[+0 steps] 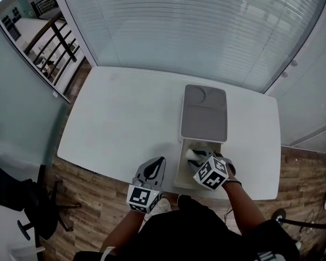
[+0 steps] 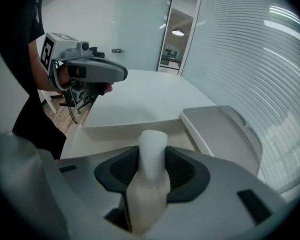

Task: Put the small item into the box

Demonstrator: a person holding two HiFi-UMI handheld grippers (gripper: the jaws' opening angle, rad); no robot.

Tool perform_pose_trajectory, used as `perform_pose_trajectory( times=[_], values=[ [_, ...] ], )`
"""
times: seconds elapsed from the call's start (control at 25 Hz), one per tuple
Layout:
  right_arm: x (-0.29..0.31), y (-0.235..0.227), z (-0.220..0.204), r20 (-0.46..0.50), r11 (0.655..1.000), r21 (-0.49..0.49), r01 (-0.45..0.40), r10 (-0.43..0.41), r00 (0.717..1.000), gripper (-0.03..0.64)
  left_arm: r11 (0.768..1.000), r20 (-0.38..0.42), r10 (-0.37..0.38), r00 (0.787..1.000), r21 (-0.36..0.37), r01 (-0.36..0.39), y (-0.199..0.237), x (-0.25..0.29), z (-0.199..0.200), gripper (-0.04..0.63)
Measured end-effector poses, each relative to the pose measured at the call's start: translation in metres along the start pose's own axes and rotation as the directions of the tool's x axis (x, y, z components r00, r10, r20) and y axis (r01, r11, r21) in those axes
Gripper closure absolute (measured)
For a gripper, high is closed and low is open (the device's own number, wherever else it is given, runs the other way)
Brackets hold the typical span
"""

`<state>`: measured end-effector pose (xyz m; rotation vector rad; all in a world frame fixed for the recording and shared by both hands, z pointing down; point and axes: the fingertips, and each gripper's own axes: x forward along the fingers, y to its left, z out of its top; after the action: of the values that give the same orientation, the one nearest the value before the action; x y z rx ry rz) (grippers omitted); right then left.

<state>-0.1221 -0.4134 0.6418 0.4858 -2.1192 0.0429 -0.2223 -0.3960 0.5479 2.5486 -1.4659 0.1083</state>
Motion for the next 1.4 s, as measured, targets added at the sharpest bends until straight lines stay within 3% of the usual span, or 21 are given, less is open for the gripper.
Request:
perform_pose_trajectory(
  times=[0.36,0.64,0.92,1.12,1.28,1.4],
  values=[
    [0.021,0.006,-0.01,-0.094,0.994,-0.106,-0.027,0.017,0.995,0.443,1.0,-0.044,0.003,0.999,-0.027,-0.005,0.001,0.003,-0.014,0.583],
    [0.022,0.008,-0.009,-0.077,0.994,-0.101,-0.035,0.028,0.997,0.411,0.998,-0.046,0.022,0.999,-0.053,-0.024,0.005,0.001,-0.018,0.583],
    [0.001,0.007,0.007,-0.001,0.998,-0.062,-0.013,0.013,1.0,0.39,0.999,-0.043,0.011,0.999,-0.034,-0.012,0.004,0.0,-0.015,0.583],
    [-0.024,0.001,0.026,0.117,0.999,0.025,0.026,-0.029,0.993,0.392,0.999,-0.041,0.001,0.999,-0.034,-0.003,-0.001,0.0,-0.014,0.583],
    [-0.05,-0.012,0.044,0.233,0.99,0.091,0.112,-0.131,0.964,0.428,1.0,-0.039,-0.015,0.999,-0.018,0.014,-0.005,0.001,-0.012,0.583],
    [-0.069,-0.021,0.059,0.338,0.975,0.161,0.154,-0.201,0.919,0.47,1.0,-0.028,-0.019,0.999,-0.008,0.019,-0.006,0.0,-0.006,0.583]
  ],
)
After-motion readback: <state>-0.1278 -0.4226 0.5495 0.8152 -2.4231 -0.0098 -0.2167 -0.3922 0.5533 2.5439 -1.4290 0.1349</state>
